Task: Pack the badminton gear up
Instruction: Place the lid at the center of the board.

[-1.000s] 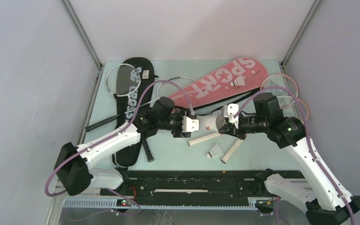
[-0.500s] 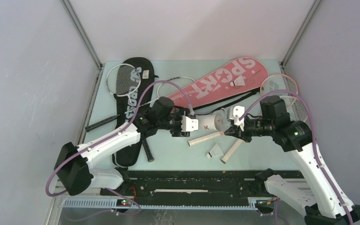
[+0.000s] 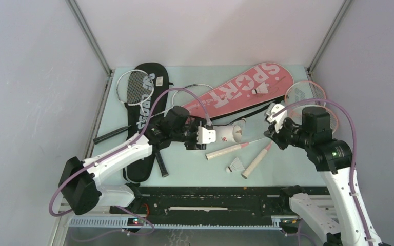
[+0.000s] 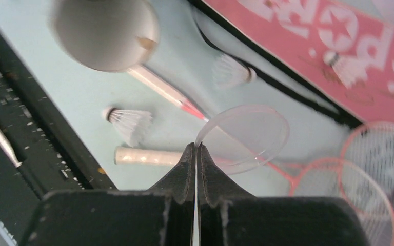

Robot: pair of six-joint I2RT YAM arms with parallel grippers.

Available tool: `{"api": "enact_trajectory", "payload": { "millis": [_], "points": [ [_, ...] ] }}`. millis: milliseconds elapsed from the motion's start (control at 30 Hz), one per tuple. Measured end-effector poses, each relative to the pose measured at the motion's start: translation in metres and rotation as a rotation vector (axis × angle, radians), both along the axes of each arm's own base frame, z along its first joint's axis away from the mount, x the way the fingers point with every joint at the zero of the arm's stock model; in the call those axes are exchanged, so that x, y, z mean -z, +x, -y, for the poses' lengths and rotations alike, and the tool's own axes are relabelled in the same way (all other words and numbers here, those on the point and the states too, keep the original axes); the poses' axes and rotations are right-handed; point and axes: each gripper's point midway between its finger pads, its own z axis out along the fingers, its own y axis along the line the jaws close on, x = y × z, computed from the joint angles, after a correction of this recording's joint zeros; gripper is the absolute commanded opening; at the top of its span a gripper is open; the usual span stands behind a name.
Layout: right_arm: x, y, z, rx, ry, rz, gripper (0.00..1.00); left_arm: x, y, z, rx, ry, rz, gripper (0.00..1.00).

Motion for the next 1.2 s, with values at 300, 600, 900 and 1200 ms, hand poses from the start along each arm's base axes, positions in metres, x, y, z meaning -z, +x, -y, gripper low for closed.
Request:
{"api": "enact_trajectory", "payload": {
  "millis": [300,600,900,1200],
  "points": [
    [0.086,0.025,0.053,0.285,-0.167,-0.241,0.00,-0.021,-0.005,-0.010,-0.016,0.013,-0.024,0.62],
    [0.151,0.048,0.063,0.350,-0.265,-0.423,0.00,-0.076,-0.002,-0.008,-0.073,-0.052,-0.040,0.63],
    [0.185,0.130,0.058,0.405,-0.307,-0.494,0.00,-0.063,-0.020,-0.023,-0.102,0.011,-0.145,0.64],
    [0.221,0.177,0.055,0.427,-0.340,-0.554,0.05,-0.054,-0.024,-0.034,-0.128,0.062,-0.172,0.64]
  ]
}}
